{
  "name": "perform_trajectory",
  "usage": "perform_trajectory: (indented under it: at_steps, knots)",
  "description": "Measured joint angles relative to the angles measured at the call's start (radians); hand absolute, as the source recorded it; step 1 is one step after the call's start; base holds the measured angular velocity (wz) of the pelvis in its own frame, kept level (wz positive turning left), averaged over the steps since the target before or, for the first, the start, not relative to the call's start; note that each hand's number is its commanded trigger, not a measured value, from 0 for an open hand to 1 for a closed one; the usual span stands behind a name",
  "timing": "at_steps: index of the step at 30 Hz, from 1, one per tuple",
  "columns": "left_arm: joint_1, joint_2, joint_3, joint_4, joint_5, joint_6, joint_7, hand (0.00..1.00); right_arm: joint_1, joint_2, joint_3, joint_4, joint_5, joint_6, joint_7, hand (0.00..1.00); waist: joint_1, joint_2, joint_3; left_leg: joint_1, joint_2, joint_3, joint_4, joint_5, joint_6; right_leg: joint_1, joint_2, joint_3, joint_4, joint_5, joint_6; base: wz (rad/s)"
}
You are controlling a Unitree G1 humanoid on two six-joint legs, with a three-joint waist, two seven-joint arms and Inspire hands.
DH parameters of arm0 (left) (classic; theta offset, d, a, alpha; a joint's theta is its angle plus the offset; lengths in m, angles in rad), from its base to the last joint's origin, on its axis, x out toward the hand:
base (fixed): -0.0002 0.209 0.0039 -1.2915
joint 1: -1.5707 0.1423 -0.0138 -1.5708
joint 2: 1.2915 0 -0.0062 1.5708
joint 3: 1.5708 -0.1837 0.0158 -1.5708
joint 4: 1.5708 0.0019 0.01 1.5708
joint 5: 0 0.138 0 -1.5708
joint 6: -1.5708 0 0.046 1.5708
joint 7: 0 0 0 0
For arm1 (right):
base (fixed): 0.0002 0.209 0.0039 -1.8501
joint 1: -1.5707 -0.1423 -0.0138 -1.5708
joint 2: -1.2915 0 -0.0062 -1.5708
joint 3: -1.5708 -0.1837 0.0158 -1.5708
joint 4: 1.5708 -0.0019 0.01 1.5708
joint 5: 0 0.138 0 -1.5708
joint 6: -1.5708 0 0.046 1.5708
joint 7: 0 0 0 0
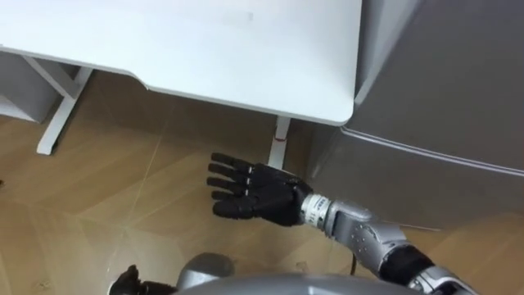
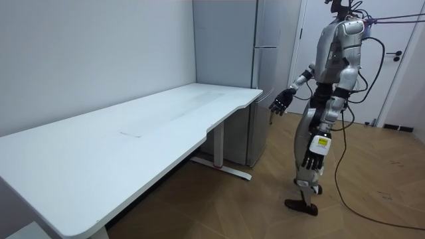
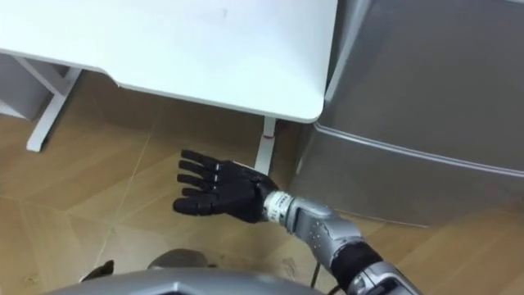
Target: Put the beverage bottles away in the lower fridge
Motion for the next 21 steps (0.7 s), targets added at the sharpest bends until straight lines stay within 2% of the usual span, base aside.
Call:
perform_trajectory:
  at_steps: [4,9,11,13,15,18,21]
  knots:
    - [0.021,0.001,0.013,-0.004,0.003,0.015,0.008,0.00,0.002,-0.022,-0.015,0.028,-0.070,0.007,-0.023,0.00,-0.004,-0.004,-0.0052,0.003,-0.001,-0.003,-0.002,0.001,0.000,0.003,0.000,0.001,0.000,0.000,0.000,0.00]
    - [0.042,-0.001,0.031,-0.006,0.001,0.033,0.002,0.00,0.026,-0.048,-0.060,0.097,-0.166,0.005,-0.054,0.00,-0.007,-0.005,-0.0075,0.016,-0.003,-0.008,0.004,-0.001,0.002,0.020,-0.001,-0.001,-0.001,0.000,0.001,0.04]
    - [0.049,-0.001,0.037,-0.005,0.002,0.040,0.003,0.00,0.036,-0.054,-0.106,0.158,-0.221,0.002,-0.060,0.00,-0.016,-0.006,-0.0081,0.012,-0.006,-0.017,0.006,-0.001,0.002,0.021,-0.003,-0.009,-0.002,-0.001,0.002,0.09]
    - [0.061,-0.002,0.056,-0.007,0.004,0.055,0.001,0.00,0.040,-0.061,-0.151,0.273,-0.268,0.001,-0.077,0.00,-0.034,-0.013,-0.0145,0.009,-0.008,-0.021,0.011,-0.001,0.002,0.023,-0.004,-0.014,-0.004,-0.002,0.004,0.09]
    - [0.069,0.003,0.064,-0.006,0.004,0.060,-0.005,0.00,0.061,-0.069,-0.191,0.352,-0.291,-0.013,-0.097,0.00,-0.041,-0.018,-0.0173,0.011,-0.010,-0.027,0.013,-0.001,0.002,0.025,-0.006,-0.022,-0.005,-0.004,0.005,0.12]
    - [0.067,0.000,0.070,0.004,0.002,0.059,-0.006,0.00,0.091,-0.086,-0.238,0.462,-0.318,-0.024,-0.132,0.00,-0.049,-0.019,-0.0180,0.011,-0.013,-0.034,0.013,0.000,0.003,0.027,-0.007,-0.022,-0.004,-0.008,0.008,0.07]
    - [0.071,-0.002,0.100,0.005,0.012,0.060,-0.006,0.00,0.153,-0.090,-0.296,0.475,-0.324,-0.043,-0.164,0.00,-0.062,-0.019,-0.0177,0.015,-0.013,-0.032,0.011,0.000,0.003,0.029,-0.007,-0.022,-0.004,-0.011,0.008,-0.01]
